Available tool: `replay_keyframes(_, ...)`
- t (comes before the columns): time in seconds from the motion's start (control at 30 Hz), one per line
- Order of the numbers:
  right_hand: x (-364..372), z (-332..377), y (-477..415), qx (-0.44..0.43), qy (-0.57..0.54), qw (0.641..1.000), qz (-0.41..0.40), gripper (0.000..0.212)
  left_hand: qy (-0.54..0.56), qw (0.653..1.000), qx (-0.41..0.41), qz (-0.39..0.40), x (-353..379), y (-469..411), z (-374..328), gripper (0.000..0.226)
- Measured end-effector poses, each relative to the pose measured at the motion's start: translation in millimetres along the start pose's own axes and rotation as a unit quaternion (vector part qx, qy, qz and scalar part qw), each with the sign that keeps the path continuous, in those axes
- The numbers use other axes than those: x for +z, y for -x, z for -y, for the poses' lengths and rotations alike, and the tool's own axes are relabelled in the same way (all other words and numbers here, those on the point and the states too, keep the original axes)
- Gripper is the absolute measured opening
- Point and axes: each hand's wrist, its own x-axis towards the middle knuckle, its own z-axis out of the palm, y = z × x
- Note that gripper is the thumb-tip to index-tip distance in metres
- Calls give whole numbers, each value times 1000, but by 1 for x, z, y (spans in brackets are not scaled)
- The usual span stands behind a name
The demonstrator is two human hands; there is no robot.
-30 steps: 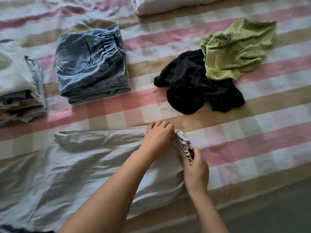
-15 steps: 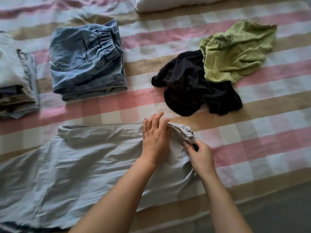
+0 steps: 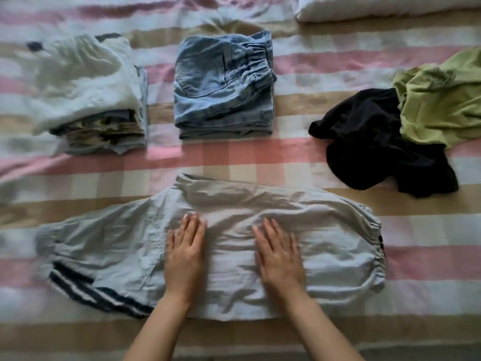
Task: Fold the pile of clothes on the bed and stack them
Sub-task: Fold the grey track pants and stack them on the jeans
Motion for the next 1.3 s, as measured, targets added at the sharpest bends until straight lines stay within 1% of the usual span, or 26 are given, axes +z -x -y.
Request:
replay_keyframes(0.07, 12, -12, -5, 33, 27, 997, 69, 59, -23, 996, -29, 83, 10, 6, 12, 59)
replay_keyframes(0.1, 14, -24, -6, 57, 50, 995, 63, 64, -45, 993, -39, 103, 15, 7, 17, 67)
replay_keyframes(0.2, 6, -54, -4, 109, 110, 987, 32, 72, -104, 987, -51, 110, 26, 6, 25, 78)
replay_keyframes(0.27, -2, -58, -5, 140, 108, 984, 37, 76, -98, 987, -54, 115, 25, 3, 26, 76)
replay_keyframes(0.33, -2, -34, -6, 155, 81, 984, 26, 77, -88, 989, -33, 113, 19, 6, 21, 68)
replay_keyframes(0.37, 0, -15, -6, 129, 67, 989, 25, 74, -77, 991, -16, 113, 14, 10, 17, 64)
replay_keyframes(0.43, 14, 31, 0, 13, 60, 998, 20, 65, -58, 994, 8, 94, 9, 20, 17, 58)
replay_keyframes(0.47, 26, 51, 6, -40, 64, 997, 29, 62, -59, 994, 4, 94, 7, 26, 23, 57)
replay_keyframes(0.5, 36, 66, 13, -66, 70, 994, 47, 62, -63, 994, -7, 94, 6, 31, 29, 57)
replay_keyframes(0.57, 48, 79, 23, -63, 95, 990, 77, 63, -71, 993, -16, 90, 5, 36, 41, 58)
replay_keyframes(0.63, 51, 80, 27, -52, 114, 988, 88, 64, -84, 991, -13, 99, -1, 37, 46, 58)
replay_keyframes(0.7, 42, 83, 24, -51, 119, 988, 83, 62, -72, 992, -17, 105, -9, 34, 48, 55)
replay_keyframes(0.77, 35, 96, 18, -60, 107, 991, 59, 59, -53, 994, -28, 88, -19, 33, 60, 52)
replay_keyframes(0.83, 34, 121, 9, -118, 67, 990, 27, 55, -60, 994, -55, 68, -27, 33, 82, 53)
replay_keyframes(0.87, 38, 134, 5, -153, 55, 987, 14, 51, -60, 993, -67, 73, -29, 35, 93, 55)
replay_keyframes(0.9, 43, 151, -1, -176, 52, 983, 19, 50, -59, 991, -81, 86, -30, 37, 106, 58)
replay_keyframes(0.97, 51, 181, -14, -180, 63, 980, 59, 51, -62, 987, -102, 110, -27, 37, 132, 59)
replay_keyframes(1.03, 61, 195, -23, -180, 95, 976, 80, 49, -75, 985, -106, 116, -26, 34, 147, 55)
replay_keyframes(1.1, 67, 204, -27, -166, 119, 974, 94, 58, -80, 990, -80, 79, -35, 31, 155, 49)
replay_keyframes(1.13, 69, 206, -28, -161, 117, 976, 90, 58, -78, 994, -60, 50, -40, 32, 159, 46)
replay_keyframes(1.17, 69, 209, -29, -166, 110, 977, 74, 52, -71, 996, -54, 20, -46, 33, 165, 46)
replay_keyframes(1.2, 68, 212, -30, -171, 94, 979, 58, 45, -62, 996, -70, -14, -50, 34, 172, 46)
replay_keyframes(1.23, 66, 219, -31, -181, 71, 980, 49, 44, -46, 990, -119, -60, -55, 36, 183, 46)
replay_keyframes(1.27, 64, 225, -33, -194, 39, 979, 46, 44, -12, 975, -194, -105, -59, 37, 193, 49)
replay_keyframes(1.3, 62, 233, -36, -201, -11, 978, 44, 42, 35, 949, -282, -139, -62, 37, 205, 54)
